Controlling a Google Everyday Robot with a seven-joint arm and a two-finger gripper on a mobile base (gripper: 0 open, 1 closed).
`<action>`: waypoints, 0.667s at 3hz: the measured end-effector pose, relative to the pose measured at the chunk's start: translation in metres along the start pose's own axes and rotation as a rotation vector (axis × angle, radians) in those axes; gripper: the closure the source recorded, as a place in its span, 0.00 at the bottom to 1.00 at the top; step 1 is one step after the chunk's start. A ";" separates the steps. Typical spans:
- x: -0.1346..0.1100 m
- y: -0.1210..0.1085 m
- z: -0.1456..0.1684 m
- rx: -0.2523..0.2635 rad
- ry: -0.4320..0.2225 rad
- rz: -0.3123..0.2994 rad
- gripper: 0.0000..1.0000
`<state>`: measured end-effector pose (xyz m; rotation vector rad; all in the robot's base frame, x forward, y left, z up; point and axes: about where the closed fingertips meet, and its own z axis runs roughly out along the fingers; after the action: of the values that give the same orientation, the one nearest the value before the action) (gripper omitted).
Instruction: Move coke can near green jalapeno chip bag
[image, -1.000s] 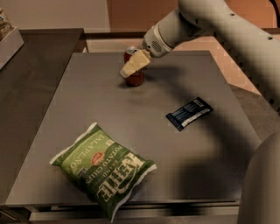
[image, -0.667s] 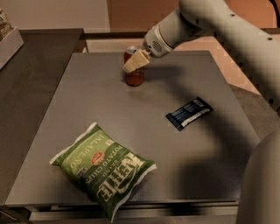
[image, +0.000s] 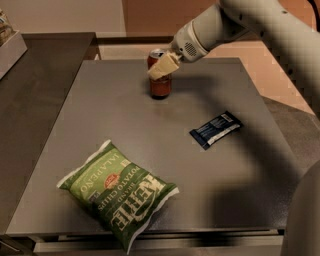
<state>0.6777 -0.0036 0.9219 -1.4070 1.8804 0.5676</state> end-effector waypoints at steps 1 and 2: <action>0.005 0.033 -0.027 -0.081 -0.014 -0.066 1.00; 0.013 0.058 -0.040 -0.138 -0.022 -0.106 1.00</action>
Offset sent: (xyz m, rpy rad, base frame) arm -0.1050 -0.0327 0.0154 0.0189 0.0089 0.2545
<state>0.6092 -0.0219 0.9338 -1.5727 1.7657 0.6684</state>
